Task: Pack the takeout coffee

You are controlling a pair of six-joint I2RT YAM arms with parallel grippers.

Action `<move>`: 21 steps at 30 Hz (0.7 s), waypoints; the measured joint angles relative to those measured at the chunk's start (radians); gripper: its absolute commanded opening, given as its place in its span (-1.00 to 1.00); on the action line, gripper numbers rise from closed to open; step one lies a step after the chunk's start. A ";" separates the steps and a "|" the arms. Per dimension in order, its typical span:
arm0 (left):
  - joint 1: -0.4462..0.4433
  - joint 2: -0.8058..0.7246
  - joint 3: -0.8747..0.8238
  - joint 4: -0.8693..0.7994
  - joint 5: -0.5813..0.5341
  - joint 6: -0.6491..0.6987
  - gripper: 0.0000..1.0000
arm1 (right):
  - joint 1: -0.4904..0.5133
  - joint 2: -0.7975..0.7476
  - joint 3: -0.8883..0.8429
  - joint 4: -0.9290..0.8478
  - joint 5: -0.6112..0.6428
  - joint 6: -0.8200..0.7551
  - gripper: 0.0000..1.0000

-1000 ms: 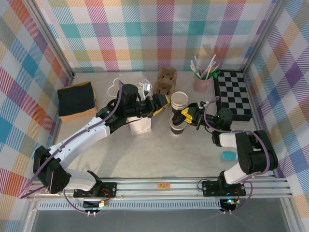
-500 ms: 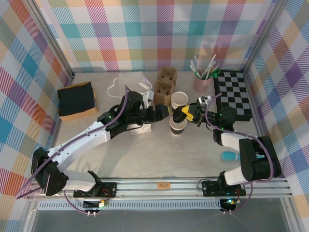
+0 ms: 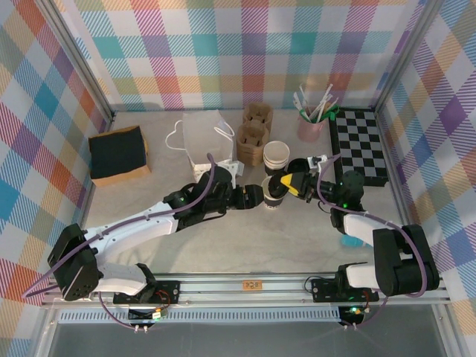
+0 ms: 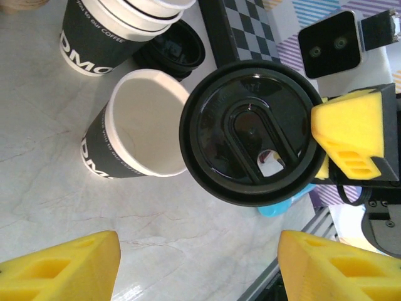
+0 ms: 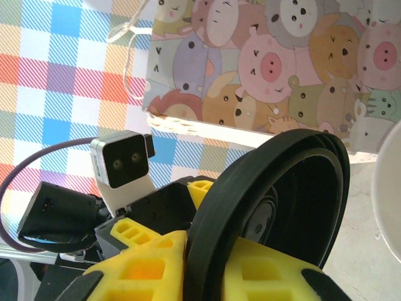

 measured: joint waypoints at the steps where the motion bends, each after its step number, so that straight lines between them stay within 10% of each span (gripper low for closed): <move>1: -0.001 0.000 -0.002 0.001 -0.007 0.000 0.34 | 0.005 0.000 -0.001 -0.002 0.000 -0.008 -0.63; 21: -0.009 -0.002 -0.066 0.059 -0.067 -0.008 0.33 | 0.050 0.190 0.043 0.196 0.022 0.029 -0.66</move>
